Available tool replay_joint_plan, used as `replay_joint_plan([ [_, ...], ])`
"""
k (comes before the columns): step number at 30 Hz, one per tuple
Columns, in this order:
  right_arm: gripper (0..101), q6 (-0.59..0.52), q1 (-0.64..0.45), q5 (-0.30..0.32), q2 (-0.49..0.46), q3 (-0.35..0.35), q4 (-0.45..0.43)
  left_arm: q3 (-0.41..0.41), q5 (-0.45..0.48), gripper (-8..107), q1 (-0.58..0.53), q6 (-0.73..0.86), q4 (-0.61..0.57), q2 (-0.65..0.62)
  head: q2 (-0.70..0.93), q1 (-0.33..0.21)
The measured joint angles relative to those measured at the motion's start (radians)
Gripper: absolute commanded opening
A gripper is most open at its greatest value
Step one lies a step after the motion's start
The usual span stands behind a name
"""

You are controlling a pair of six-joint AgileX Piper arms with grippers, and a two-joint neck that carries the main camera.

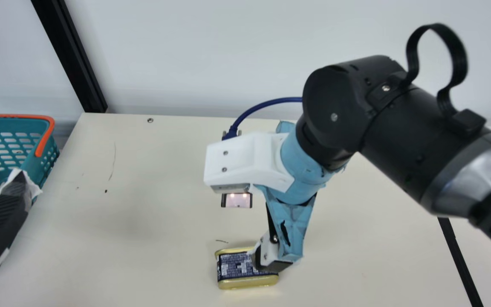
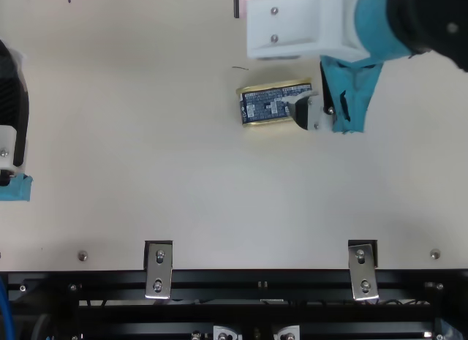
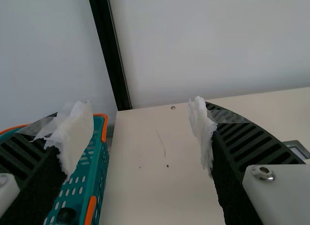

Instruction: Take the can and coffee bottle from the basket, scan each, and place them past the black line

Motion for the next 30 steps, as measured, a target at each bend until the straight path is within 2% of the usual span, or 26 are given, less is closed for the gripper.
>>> replay_joint_plan([
  [15, 101, 0.069, 0.079, 0.002, 0.014, 0.037, -0.045, 0.000, 0.000, 90, 0.000, 0.000, 0.000, 0.000, 0.000, 0.000],
  [26, 101, 0.080, 0.088, 0.001, 0.016, 0.035, -0.053, 0.000, 0.000, 90, 0.000, 0.000, 0.000, 0.000, 0.000, 0.000],
  [30, 101, 0.094, 0.099, -0.011, 0.023, 0.058, -0.068, 0.000, 0.000, 90, 0.000, 0.000, 0.000, 0.000, 0.000, 0.000],
])
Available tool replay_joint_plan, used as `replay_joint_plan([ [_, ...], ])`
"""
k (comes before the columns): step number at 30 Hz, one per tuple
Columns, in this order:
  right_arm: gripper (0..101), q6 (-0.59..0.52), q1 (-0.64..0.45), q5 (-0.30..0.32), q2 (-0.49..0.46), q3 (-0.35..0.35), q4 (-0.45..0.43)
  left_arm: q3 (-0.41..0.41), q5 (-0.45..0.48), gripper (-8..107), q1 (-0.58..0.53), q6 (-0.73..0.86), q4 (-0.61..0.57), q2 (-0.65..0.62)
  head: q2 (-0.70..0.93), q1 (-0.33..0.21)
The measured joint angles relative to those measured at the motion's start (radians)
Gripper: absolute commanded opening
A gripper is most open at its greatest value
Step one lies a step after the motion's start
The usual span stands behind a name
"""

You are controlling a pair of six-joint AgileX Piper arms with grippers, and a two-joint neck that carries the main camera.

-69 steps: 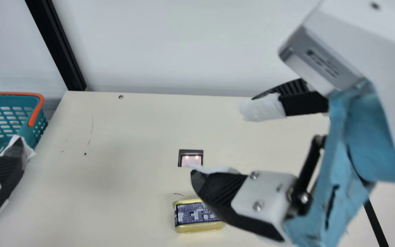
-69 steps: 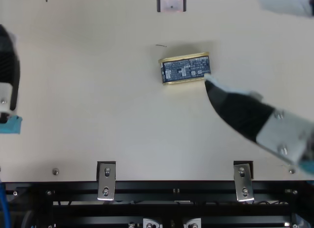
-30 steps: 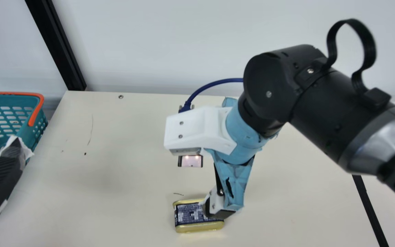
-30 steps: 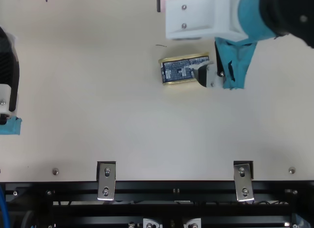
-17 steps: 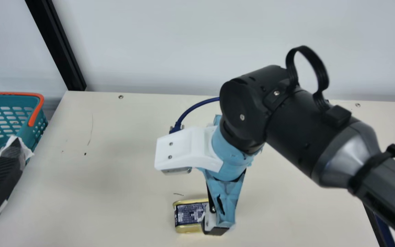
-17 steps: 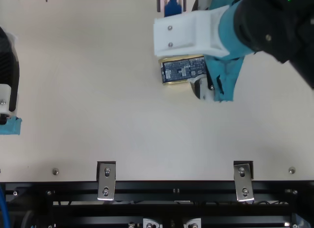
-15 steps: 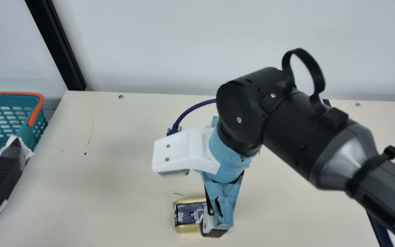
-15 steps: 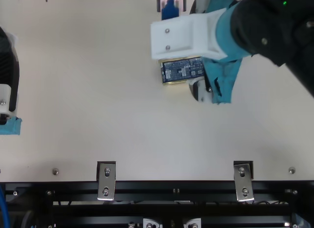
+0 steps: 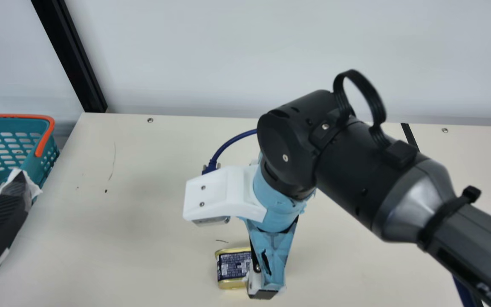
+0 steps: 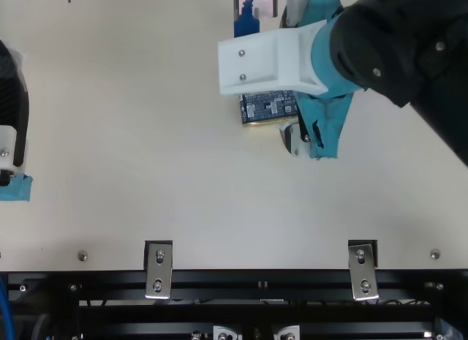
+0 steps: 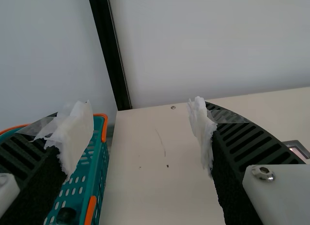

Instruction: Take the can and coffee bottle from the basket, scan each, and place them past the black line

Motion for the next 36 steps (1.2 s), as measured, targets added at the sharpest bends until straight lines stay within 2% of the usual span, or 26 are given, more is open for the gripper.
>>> replay_joint_plan([
  [13, 101, 0.043, 0.028, -0.126, 0.018, 0.131, -0.047, 0.000, 0.000, 90, 0.000, 0.000, 0.000, 0.000, 0.000, 0.000],
  [23, 101, 0.051, 0.040, -0.218, 0.038, 0.175, -0.045, 0.000, 0.000, 90, 0.000, 0.000, 0.000, 0.000, 0.000, 0.000],
  [24, 22, 0.051, 0.040, -0.224, 0.040, 0.175, -0.045, 0.000, 0.000, 90, 0.000, 0.000, 0.000, 0.000, 0.005, 0.000],
  [25, 0, 0.051, 0.040, -0.230, 0.044, 0.177, -0.045, 0.000, 0.000, 90, 0.000, 0.000, 0.000, 0.000, 0.000, 0.000],
  [31, 0, 0.049, 0.033, -0.245, 0.045, 0.189, -0.032, 0.000, 0.000, 90, 0.000, 0.000, 0.000, 0.000, 0.000, 0.000],
  [36, 0, 0.043, 0.011, -0.207, 0.001, 0.193, -0.011, 0.000, 0.000, 90, 0.000, 0.000, 0.000, 0.000, 0.000, 0.000],
])
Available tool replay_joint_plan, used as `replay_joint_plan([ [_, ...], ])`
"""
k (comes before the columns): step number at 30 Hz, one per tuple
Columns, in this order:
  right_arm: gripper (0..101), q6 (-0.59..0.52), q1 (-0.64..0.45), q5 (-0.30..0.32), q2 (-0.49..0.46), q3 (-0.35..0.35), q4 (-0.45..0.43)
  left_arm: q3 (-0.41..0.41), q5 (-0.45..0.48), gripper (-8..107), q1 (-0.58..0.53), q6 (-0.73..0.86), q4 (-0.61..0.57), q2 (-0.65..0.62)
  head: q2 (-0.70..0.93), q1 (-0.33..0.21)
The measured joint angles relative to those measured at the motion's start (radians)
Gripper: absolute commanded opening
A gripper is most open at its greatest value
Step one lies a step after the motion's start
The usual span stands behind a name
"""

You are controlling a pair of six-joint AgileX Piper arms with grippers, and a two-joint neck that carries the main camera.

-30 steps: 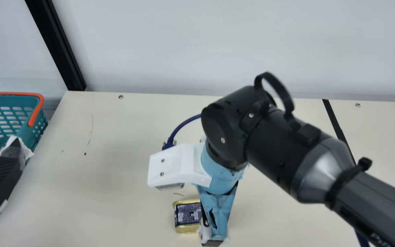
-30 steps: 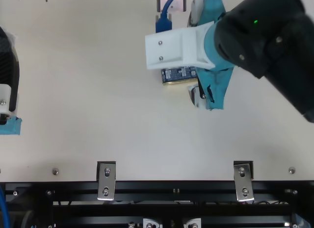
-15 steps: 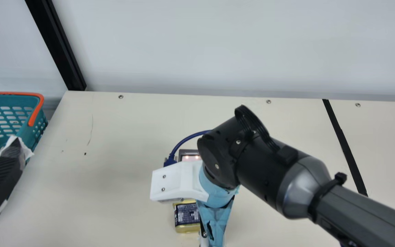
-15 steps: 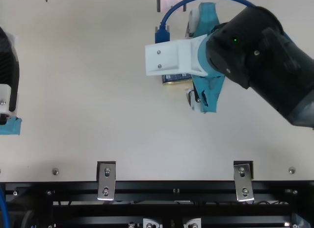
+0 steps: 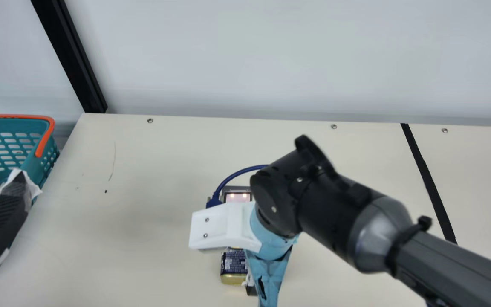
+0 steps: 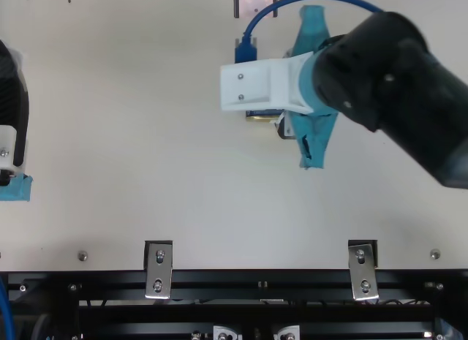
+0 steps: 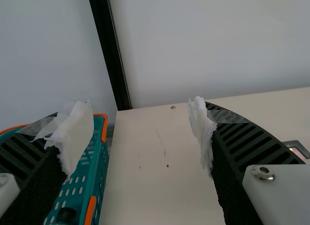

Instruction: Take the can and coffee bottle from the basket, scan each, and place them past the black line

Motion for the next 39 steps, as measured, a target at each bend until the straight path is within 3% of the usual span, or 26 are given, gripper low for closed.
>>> replay_joint_plan([
  [9, 0, -0.017, -0.129, 0.072, -0.133, 0.004, 0.040, 0.000, 0.000, 90, 0.000, 0.000, 0.000, 0.000, -0.046, 0.005],
  [23, 0, -0.018, -0.484, 0.113, -0.274, 0.113, -0.001, 0.000, 0.000, 90, 0.000, 0.000, 0.000, 0.000, -0.415, 0.005],
  [33, 0, -0.088, -0.792, 0.128, -0.304, 0.131, -0.009, 0.000, 0.000, 90, 0.000, 0.000, 0.000, 0.000, -0.650, 0.005],
  [39, 0, -0.125, -0.965, 0.134, -0.287, 0.119, -0.016, 0.000, 0.000, 90, 0.000, 0.000, 0.000, 0.000, -0.701, 0.005],
])
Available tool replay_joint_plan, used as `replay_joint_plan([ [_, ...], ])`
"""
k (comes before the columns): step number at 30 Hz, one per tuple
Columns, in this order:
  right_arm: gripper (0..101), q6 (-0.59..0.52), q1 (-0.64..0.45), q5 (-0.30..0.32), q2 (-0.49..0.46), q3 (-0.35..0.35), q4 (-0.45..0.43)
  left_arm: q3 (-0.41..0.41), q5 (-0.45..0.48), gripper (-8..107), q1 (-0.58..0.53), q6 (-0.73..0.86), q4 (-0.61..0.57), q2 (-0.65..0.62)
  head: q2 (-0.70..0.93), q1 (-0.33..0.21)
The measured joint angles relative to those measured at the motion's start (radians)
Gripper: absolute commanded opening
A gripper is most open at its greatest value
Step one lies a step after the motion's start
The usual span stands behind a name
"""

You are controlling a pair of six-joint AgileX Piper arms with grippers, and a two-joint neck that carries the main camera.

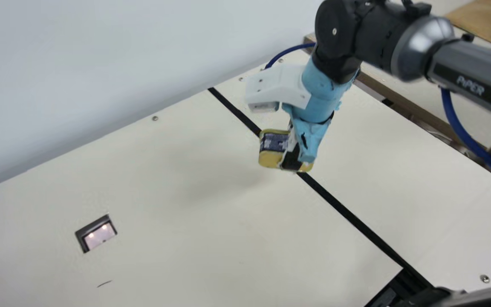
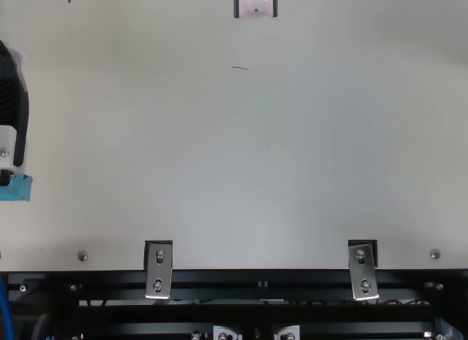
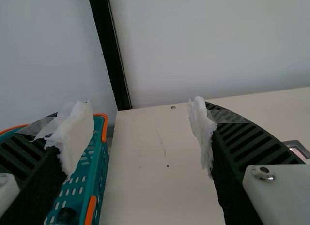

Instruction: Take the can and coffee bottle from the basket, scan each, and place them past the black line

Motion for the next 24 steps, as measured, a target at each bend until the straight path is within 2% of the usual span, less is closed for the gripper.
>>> replay_joint_plan([
  [12, 0, -0.009, -0.276, -0.034, 0.096, -0.052, -0.040, 0.000, 0.000, 90, 0.000, 0.000, 0.000, 0.000, -0.005, 0.000],
  [24, 0, 0.039, -0.408, -0.090, 0.201, -0.057, -0.112, 0.000, 0.000, 90, 0.000, 0.000, 0.000, 0.000, -0.005, 0.000],
])
